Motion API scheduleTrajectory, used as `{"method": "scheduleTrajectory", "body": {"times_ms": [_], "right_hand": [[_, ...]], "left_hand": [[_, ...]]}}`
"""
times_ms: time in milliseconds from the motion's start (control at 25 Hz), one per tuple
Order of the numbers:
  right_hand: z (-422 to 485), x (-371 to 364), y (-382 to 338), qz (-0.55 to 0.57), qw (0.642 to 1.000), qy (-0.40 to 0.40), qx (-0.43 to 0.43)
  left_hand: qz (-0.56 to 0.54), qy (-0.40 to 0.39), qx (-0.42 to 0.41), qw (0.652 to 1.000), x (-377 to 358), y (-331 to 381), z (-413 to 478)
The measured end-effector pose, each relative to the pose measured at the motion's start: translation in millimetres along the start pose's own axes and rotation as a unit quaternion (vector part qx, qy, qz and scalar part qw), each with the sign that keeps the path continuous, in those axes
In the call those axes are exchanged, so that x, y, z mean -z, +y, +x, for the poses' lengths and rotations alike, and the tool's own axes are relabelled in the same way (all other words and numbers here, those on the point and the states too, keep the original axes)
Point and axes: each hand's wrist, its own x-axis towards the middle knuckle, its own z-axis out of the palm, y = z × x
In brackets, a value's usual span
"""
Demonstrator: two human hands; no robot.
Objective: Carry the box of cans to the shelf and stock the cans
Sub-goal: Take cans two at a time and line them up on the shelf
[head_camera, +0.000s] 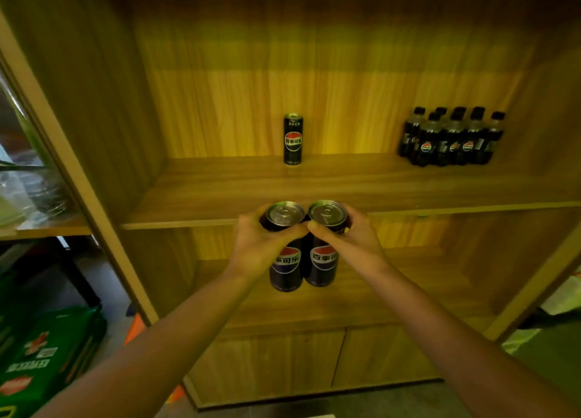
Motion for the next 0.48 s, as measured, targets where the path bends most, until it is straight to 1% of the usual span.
{"method": "scheduleTrajectory", "body": {"times_ms": [240, 480], "right_hand": [[77, 35, -10, -0.001, 1.000, 0.007, 0.007], [161, 61, 17, -0.012, 1.000, 0.001, -0.005]], "left_hand": [[-0.022, 0.019, 0.024, 0.999, -33, 32, 74], [-0.007, 0.067, 0.037, 0.997, -65, 20, 153]]}}
